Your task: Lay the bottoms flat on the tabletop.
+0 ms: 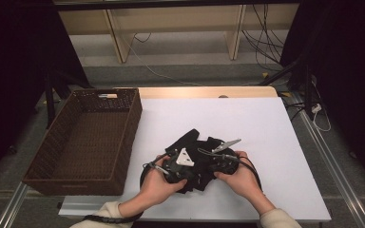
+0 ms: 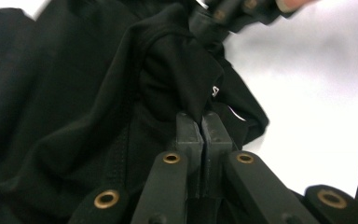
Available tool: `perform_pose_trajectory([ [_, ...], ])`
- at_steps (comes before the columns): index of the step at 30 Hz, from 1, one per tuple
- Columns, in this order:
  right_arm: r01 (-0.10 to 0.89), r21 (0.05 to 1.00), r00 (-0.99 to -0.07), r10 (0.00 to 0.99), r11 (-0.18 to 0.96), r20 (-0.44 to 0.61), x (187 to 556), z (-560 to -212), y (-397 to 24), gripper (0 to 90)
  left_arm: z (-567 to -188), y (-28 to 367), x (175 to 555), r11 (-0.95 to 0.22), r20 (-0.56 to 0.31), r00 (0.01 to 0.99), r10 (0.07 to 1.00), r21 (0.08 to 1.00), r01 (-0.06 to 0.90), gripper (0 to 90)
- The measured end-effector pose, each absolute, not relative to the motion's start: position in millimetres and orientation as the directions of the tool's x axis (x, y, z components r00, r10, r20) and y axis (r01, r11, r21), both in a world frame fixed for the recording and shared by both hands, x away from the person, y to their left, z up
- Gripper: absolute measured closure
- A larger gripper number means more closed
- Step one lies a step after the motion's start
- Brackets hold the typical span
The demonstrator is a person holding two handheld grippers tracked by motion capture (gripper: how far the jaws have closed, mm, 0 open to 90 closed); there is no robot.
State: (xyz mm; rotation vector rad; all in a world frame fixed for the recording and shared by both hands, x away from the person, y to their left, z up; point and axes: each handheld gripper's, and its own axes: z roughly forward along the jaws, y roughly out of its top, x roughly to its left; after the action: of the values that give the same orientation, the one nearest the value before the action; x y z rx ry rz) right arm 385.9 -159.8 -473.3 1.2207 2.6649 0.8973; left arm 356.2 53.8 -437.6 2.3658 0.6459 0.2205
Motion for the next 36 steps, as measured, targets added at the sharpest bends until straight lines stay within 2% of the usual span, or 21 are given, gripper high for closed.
perform_pose_trajectory([
  [7,0.685,0.486,-0.677,0.720,0.543,0.149,380,-462,-167,90.0,-418,81,377,-0.592,0.019,0.810,0.586,0.693,0.412,87.8],
  [15,0.668,0.370,-0.729,0.666,0.645,0.156,354,-457,-169,90.0,-409,99,397,-0.538,0.039,0.751,0.659,0.722,0.434,87.8],
  [20,0.625,0.326,-0.779,0.590,0.709,0.212,336,-458,-161,90.0,-409,104,403,-0.524,0.050,0.730,0.682,0.729,0.440,87.8],
  [24,0.571,0.332,-0.821,0.515,0.751,0.247,327,-455,-152,89.8,-409,108,406,-0.519,0.057,0.717,0.694,0.730,0.445,87.7],
  [25,0.566,0.351,-0.824,0.518,0.746,0.230,328,-452,-152,85.1,-410,109,407,-0.521,0.060,0.717,0.695,0.729,0.443,87.7],
  [28,0.608,0.460,-0.777,0.605,0.647,0.176,337,-439,-160,59.8,-411,110,407,-0.522,0.061,0.717,0.694,0.729,0.443,87.6],
  [30,0.618,0.554,-0.726,0.676,0.557,0.130,348,-431,-170,49.5,-412,109,407,-0.525,0.062,0.720,0.692,0.728,0.441,87.7],
  [32,0.627,0.607,-0.667,0.739,0.487,0.096,361,-427,-178,40.2,-413,108,407,-0.526,0.064,0.721,0.690,0.728,0.440,87.7],
  [34,0.620,0.626,-0.639,0.768,0.474,0.052,375,-431,-182,38.5,-413,107,407,-0.527,0.064,0.721,0.690,0.727,0.440,87.7],
  [36,0.634,0.611,-0.630,0.775,0.475,0.051,387,-441,-181,37.7,-413,107,407,-0.526,0.064,0.720,0.691,0.728,0.439,87.7],
])
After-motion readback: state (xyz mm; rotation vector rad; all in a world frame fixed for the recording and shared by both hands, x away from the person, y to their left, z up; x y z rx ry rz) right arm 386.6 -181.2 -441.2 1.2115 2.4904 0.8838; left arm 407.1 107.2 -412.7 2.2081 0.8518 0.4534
